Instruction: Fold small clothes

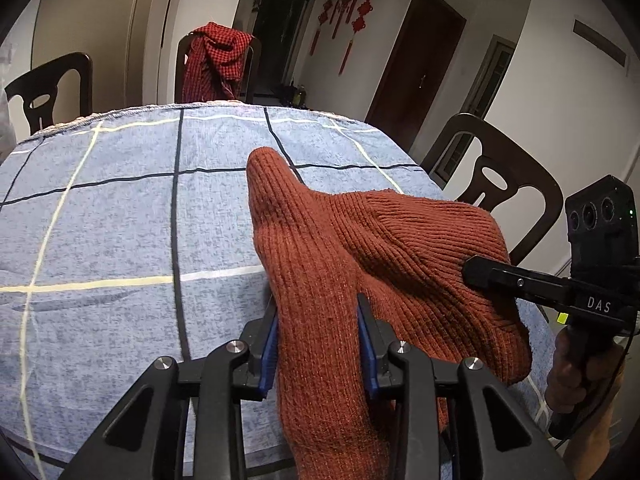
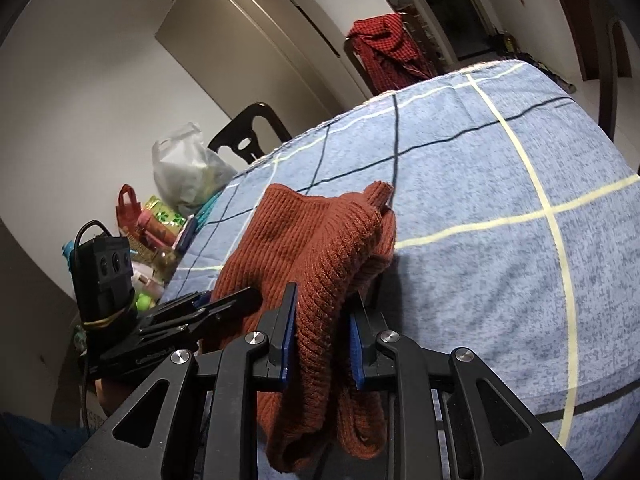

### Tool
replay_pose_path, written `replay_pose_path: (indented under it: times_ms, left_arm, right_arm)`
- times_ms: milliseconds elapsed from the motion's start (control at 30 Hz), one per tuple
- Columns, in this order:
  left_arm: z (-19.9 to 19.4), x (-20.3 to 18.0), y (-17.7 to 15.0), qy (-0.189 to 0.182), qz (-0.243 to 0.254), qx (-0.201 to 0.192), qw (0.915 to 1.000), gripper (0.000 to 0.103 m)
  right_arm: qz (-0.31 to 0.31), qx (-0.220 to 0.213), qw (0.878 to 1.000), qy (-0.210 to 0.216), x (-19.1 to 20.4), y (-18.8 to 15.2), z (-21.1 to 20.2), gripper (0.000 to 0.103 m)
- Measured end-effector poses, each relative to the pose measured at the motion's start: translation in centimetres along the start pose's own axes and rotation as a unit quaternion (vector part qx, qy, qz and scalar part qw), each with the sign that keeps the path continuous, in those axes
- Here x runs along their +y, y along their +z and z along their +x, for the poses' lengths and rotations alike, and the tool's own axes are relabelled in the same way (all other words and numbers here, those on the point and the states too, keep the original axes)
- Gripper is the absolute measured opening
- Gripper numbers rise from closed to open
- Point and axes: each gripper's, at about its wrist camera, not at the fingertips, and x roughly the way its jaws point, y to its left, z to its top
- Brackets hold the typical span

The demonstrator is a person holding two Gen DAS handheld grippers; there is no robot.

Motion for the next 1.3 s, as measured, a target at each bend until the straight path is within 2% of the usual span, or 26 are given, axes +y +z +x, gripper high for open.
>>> replay_pose_path:
  times_ms: [367,633,867,967,1067,1167,1300]
  left_arm:
    - [-1.9,3.5,-0.8,0.026,-0.016,-0.009,0.9995,0.036]
    - [-3.9,8.1,-0.5,0.063,-0.038,-0.023,0.997,0.036]
    - [-4.0,12.3,0.2,0.089,-0.048,-0.02,0.9947,0.036]
    - [-3.2,14.1,-0.1,0.098,-0.058,-0.007,0.9935,0.036]
    - [-2.1,15.6,-1.1,0.099,-0.077,0.011,0.9921,0.037]
    - [-2.4,16.0,-1.5,0.089,-0.085,0.005,0.9924,0.04]
    - [-3.0,16.1,-1.8,0.088,-0.086,-0.001,0.9924,0.041]
  right_arm:
    - [-0.015,0.021,0.999,0.026,2.5,0.1,3.2,0.022]
    - [-0.03,0.049,0.996,0.064,5.3,0.9,8.2,0.022]
    - [-0.037,0.066,0.993,0.086,6.7,1.9,12.5,0.022]
    - [-0.026,0.081,0.993,0.084,6.3,1.8,14.3,0.022]
    - [-0.013,0.088,0.994,0.064,4.9,1.5,15.5,0.022]
    - [0.001,0.098,0.994,0.053,3.7,1.4,15.8,0.022]
    - [-0.011,0.098,0.995,0.034,3.8,1.5,15.2,0.023]
